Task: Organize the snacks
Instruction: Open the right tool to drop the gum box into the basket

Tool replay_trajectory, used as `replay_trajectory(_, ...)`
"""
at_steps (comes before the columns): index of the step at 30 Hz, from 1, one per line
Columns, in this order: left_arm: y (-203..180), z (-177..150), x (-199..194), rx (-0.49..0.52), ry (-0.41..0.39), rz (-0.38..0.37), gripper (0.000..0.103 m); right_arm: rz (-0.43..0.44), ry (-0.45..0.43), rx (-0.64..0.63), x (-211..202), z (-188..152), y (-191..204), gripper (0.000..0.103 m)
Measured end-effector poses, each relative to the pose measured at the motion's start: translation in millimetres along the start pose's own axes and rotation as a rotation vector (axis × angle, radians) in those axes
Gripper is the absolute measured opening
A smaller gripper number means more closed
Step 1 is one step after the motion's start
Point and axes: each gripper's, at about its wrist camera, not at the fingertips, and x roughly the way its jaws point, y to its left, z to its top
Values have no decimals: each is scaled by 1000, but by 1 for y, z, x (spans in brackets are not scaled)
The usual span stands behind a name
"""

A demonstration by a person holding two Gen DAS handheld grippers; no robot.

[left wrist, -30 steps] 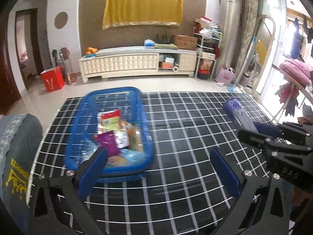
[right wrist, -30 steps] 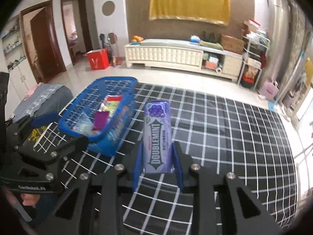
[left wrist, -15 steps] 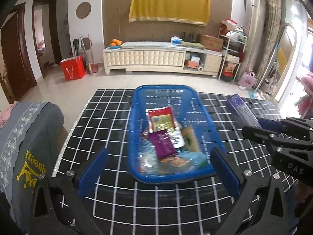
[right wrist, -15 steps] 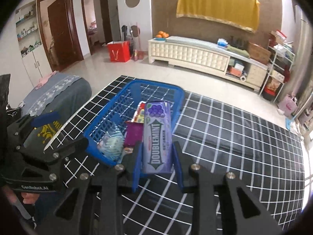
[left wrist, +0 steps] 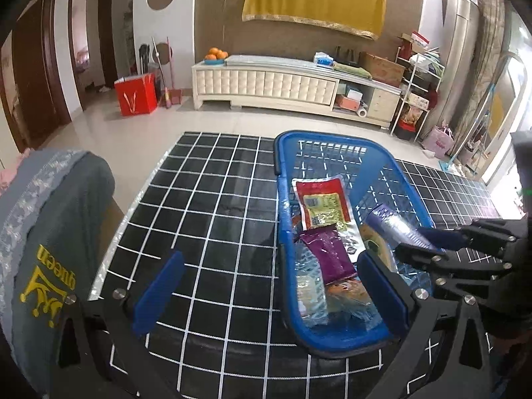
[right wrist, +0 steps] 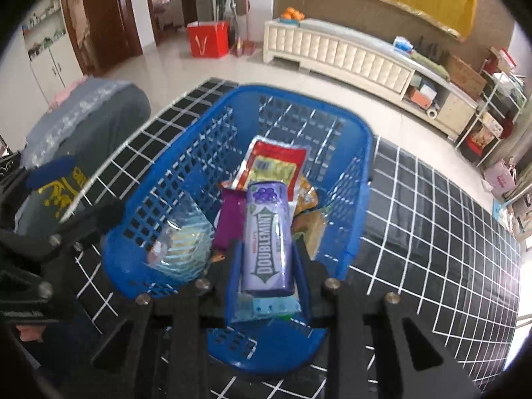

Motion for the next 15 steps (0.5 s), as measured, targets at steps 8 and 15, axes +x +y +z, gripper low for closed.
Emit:
replay_trajectory(8, 6, 1, 15, -14, 27, -23, 103, -40, 91, 6, 31, 14, -3, 34)
replay_trajectory(15, 9, -2, 21, -31, 33, -24, 103, -89, 136, -14, 47, 14, 5, 34)
